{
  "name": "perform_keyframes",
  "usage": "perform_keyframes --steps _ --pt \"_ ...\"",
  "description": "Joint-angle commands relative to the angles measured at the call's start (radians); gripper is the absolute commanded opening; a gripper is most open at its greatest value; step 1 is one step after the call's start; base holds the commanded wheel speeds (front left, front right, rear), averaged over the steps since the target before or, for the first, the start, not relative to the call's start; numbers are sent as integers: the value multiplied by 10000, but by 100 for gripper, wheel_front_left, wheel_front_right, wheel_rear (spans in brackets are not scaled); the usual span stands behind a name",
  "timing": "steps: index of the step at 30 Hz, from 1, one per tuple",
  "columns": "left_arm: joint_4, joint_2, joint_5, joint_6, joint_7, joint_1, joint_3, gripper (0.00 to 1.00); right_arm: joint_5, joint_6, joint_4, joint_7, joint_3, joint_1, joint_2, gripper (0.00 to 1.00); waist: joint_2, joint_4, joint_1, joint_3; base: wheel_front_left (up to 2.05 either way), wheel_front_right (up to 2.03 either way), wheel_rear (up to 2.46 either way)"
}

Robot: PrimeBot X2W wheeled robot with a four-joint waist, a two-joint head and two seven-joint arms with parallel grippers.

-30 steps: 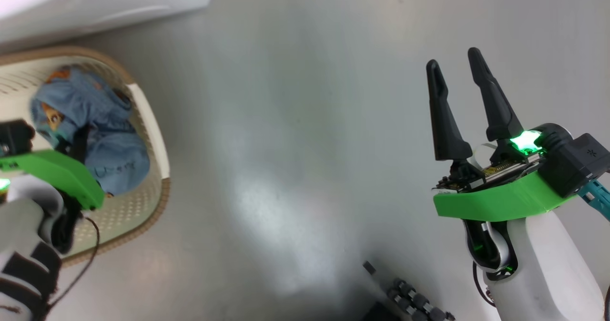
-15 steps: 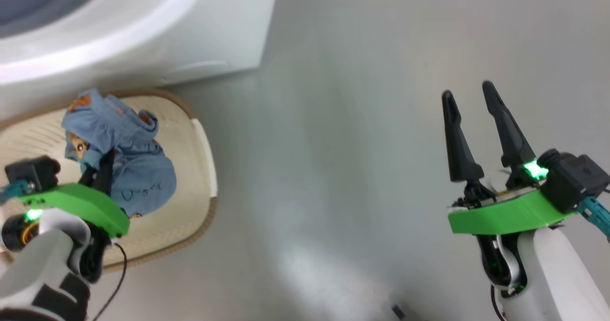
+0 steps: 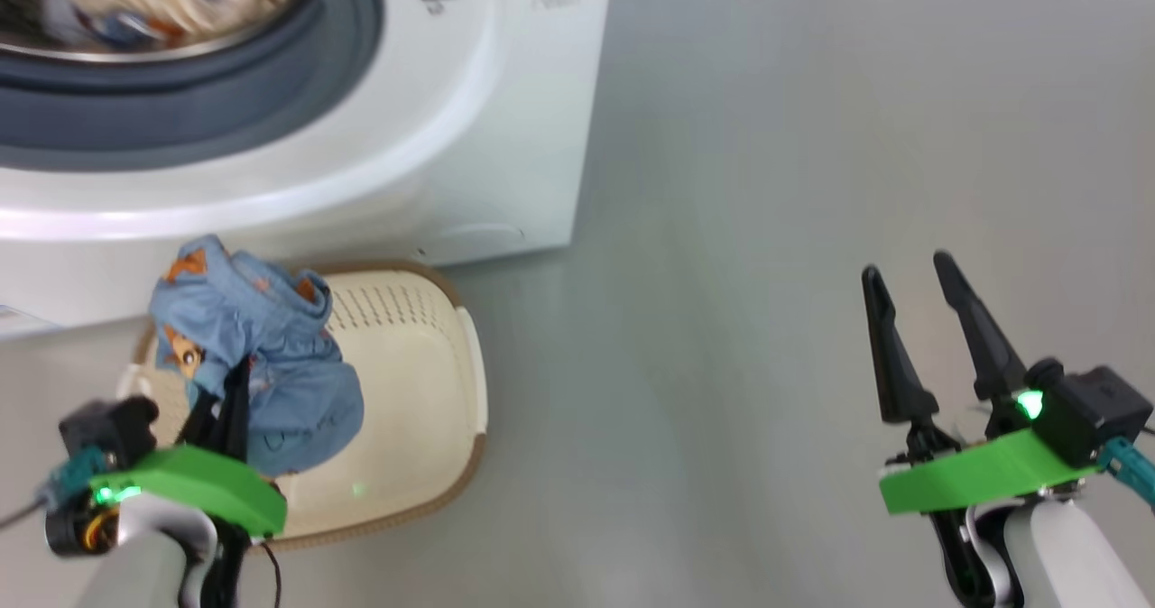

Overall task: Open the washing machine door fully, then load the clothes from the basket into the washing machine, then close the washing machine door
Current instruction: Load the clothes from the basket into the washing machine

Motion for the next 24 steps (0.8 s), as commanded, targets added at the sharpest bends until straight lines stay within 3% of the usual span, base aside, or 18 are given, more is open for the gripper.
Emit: perform_keyframes --steps 1,9,24 --pt "-429 180 345 6 -134 360 645 0 35 44 -175 -49 159 264 -149 100 0 508 3 -932 0 0 0" --pt "-2086 -433 1882 6 -135 1898 2096 0 115 44 -175 -49 69 1066 -332 100 0 784 3 -1796 0 0 0" --pt "-5546 -1381 3360 6 -135 4289 3862 0 127 44 -268 -49 -290 1816 -444 100 0 990 3 -2399 0 0 0"
